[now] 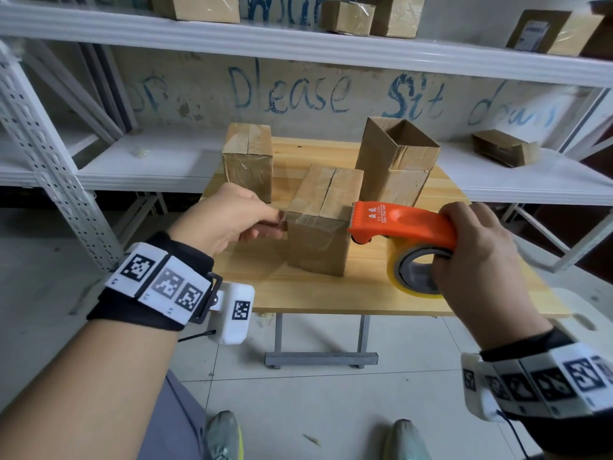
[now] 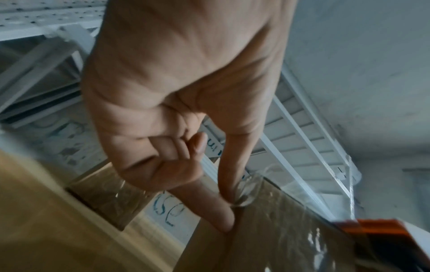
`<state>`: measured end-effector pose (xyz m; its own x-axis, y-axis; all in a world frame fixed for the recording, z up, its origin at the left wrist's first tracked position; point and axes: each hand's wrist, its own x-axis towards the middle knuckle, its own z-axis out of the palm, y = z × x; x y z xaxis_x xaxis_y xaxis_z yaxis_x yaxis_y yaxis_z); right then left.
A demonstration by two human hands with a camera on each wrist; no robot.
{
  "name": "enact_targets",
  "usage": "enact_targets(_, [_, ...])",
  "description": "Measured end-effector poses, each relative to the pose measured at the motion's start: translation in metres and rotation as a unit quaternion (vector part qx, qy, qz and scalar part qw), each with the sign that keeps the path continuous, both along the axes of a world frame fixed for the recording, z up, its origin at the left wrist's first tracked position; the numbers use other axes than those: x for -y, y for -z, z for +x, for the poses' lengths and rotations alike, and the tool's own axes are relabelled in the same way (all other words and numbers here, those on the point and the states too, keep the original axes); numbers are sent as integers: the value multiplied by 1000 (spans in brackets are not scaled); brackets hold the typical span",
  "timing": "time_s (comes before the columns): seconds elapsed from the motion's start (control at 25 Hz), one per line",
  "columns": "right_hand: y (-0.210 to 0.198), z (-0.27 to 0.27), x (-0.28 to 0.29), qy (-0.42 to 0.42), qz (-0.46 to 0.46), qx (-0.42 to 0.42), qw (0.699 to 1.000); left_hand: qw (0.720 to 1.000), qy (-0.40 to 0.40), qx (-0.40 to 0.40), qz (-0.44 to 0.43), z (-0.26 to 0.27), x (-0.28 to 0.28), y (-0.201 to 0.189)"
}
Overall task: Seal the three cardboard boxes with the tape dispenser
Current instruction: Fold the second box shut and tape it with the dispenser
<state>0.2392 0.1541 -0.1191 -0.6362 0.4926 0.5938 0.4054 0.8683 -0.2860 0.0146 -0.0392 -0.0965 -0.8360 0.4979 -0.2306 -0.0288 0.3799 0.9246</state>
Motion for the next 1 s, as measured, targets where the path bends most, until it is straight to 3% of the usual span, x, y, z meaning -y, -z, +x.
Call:
enact_targets(0.2, [-2,0,5,1,-5,18,1000,977,70,-136,-151,6,-1,16])
enact_targets(0.32, [-2,-3,4,-6,-12,25,1000,962,120,-233,-79,-2,6,8])
enact_targets(0.44, [3,-11,14,-23,-27,22,999,922,175,-345,-16,8,5,-4])
enact_targets(0.6, [5,-17,21,-25,-44,15,999,884,310,-341,-80,14,0,4])
enact_targets(0.84, [11,-18,10,-26,-49,9,998,865,347,-354,-79,8,2,0])
enact_targets(1.0, [13,-16,-4,-34,-35,3,999,872,321,-363,-76,13,-4,-1])
